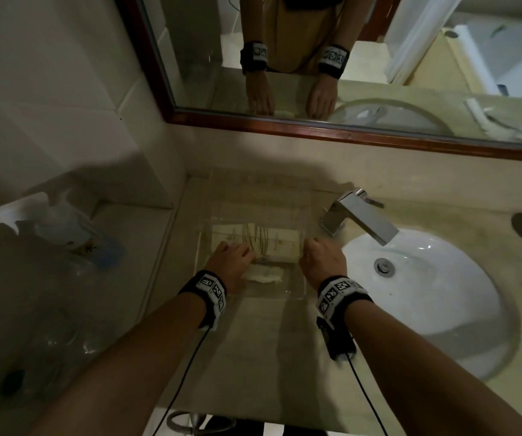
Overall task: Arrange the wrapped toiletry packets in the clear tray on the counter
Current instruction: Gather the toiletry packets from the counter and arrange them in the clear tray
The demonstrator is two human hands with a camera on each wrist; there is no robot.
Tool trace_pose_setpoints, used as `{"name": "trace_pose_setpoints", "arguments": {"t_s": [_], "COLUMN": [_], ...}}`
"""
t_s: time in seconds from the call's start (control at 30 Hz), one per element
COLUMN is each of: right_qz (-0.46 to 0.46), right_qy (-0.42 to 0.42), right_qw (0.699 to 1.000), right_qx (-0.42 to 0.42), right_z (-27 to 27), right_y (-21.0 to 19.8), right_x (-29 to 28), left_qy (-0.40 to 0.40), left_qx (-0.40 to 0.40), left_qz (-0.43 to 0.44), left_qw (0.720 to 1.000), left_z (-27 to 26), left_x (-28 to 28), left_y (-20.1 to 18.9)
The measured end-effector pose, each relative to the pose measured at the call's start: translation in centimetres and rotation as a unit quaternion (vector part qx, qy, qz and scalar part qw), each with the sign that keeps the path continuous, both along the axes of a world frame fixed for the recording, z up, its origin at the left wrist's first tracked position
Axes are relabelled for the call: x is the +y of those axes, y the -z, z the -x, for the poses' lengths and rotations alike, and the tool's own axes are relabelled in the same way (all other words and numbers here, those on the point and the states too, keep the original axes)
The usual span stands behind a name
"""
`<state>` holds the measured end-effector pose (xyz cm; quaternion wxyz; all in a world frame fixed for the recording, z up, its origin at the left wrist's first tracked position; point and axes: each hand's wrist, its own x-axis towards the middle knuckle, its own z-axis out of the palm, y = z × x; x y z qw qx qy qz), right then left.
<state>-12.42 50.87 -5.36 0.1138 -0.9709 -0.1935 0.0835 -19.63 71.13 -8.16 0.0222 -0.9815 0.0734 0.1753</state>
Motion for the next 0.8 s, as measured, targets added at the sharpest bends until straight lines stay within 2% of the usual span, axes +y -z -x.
{"name": "trace_pose_setpoints", "arguments": {"t_s": [0.3, 0.8], "right_qz": [0.003, 0.009], "right_qy": [-0.009, -0.036], "right_qw": [1.000, 0.999], "right_qx": [0.019, 0.016], "right_z": [0.3, 0.8], "right_y": [0.0, 0.1], "right_x": [1.1, 0.9], "left_qy": [-0.032, -0.090], "left_qx": [0.026, 0.022], "left_qz": [0.012, 0.022], "left_qw": [0.999, 0.995], "left_z": [0.1, 0.2], "left_x": [-0.3, -0.9], "left_y": [0.3, -0.3]}}
